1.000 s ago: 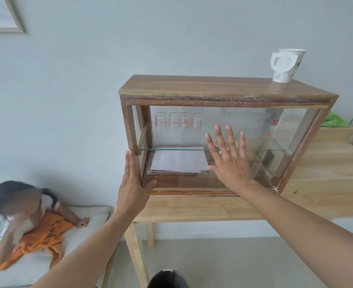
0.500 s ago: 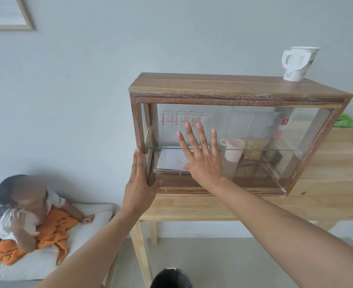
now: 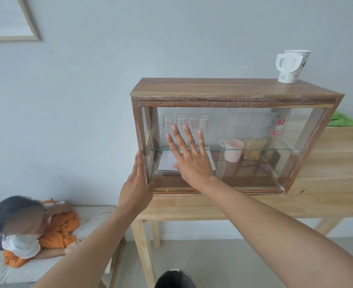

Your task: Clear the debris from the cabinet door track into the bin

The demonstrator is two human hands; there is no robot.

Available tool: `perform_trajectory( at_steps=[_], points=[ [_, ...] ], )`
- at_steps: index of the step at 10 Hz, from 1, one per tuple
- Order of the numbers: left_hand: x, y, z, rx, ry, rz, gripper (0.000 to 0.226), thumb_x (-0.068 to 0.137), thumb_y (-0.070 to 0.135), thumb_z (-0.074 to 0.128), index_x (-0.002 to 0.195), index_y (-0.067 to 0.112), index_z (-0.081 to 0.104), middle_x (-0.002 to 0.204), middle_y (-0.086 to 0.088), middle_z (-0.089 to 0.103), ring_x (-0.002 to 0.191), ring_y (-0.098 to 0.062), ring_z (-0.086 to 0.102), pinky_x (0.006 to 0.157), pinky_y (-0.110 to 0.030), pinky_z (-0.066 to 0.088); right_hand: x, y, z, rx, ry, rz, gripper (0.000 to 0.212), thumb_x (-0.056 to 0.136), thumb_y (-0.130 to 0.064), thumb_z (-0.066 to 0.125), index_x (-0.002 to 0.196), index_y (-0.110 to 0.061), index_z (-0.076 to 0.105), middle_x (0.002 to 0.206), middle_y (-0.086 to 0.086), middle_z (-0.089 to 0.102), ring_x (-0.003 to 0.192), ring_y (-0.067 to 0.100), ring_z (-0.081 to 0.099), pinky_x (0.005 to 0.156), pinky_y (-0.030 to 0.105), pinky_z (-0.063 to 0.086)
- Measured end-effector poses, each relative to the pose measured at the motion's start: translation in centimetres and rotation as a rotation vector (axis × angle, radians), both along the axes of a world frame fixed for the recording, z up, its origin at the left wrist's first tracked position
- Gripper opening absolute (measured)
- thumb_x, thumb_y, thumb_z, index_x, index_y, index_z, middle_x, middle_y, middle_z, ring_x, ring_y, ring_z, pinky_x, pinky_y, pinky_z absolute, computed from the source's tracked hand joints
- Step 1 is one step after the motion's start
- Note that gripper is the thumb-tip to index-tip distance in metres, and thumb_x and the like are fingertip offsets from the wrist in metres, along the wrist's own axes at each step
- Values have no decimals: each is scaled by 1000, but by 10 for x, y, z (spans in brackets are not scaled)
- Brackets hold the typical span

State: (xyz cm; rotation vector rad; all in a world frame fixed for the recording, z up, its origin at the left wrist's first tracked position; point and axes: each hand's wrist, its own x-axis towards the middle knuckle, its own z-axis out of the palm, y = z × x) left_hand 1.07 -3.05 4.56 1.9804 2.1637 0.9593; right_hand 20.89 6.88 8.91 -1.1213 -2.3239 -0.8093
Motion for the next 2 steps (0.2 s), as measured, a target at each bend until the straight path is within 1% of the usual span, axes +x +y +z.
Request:
perform_trajectory(
  at_steps=[1, 2],
  points=[
    [4, -10, 17, -71, 106, 55, 107, 95, 13, 61, 166, 24, -19, 177, 5, 0, 142, -38, 47, 97, -51, 54, 14, -16, 13, -43, -57, 2, 114, 91, -11, 81, 175, -16, 4, 184, 12, -6, 169, 42, -6, 133, 70, 3],
    [14, -19, 31, -145, 207, 109, 97, 97, 16, 54, 167, 17, -13, 177, -4, -9, 156, -35, 23, 112, -52, 43, 39, -30, 15, -114, -80, 1, 102, 90, 0, 71, 174, -15, 16, 184, 13, 0, 170, 39, 0, 133, 67, 11]
  ],
)
